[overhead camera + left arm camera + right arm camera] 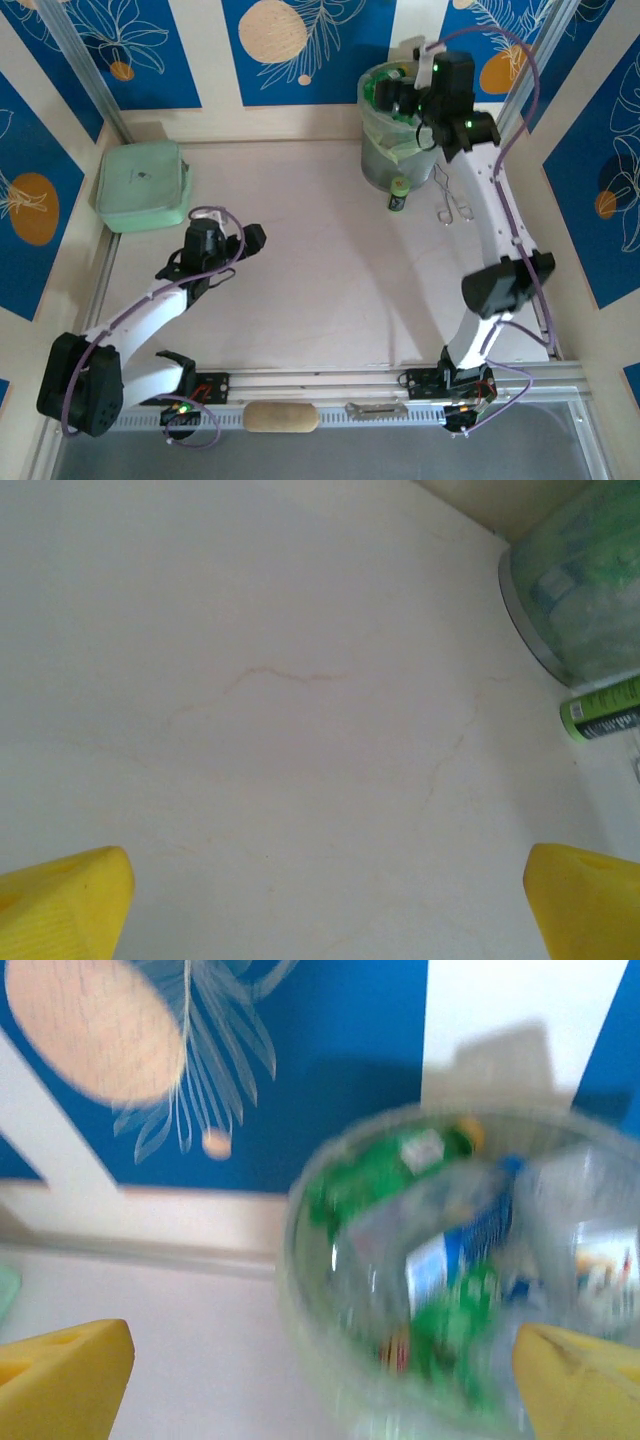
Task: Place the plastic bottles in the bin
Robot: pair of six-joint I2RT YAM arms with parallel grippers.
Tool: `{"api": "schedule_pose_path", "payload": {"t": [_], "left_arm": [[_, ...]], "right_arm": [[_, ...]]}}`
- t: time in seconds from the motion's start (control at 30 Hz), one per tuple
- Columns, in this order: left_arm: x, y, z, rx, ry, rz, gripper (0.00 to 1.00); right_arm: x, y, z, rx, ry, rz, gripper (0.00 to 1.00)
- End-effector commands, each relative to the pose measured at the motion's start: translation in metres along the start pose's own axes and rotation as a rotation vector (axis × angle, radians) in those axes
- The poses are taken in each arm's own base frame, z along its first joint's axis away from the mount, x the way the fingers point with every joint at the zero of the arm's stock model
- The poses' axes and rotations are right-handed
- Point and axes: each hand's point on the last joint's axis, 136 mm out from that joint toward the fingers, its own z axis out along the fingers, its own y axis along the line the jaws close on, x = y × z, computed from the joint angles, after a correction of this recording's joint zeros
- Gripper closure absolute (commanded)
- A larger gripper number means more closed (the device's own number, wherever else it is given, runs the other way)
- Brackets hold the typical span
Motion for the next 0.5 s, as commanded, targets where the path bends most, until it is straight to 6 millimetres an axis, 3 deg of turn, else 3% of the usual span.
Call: {"api": "schedule_pose_path", "payload": {"t": [0.0, 0.23, 0.47], "left_arm": [[-0.028, 0.010, -0.011, -0.082, -0.095, 0.065, 0.00], [-0.054, 0.031, -0.018, -0.212, -0.186, 0.159, 0.00], [-0.079, 0.061, -0.022, -0.388, -0.283, 0.280, 0.00]], "right_arm": [[0.009, 0.004, -0.033, -0.020, -0.085, -0.007, 0.02], [0.116, -0.011, -0.074, 0.000, 0.024, 0.078, 0.01], [0.230, -0.048, -0.074, 0.122, 0.180, 0.115, 0.00]]}}
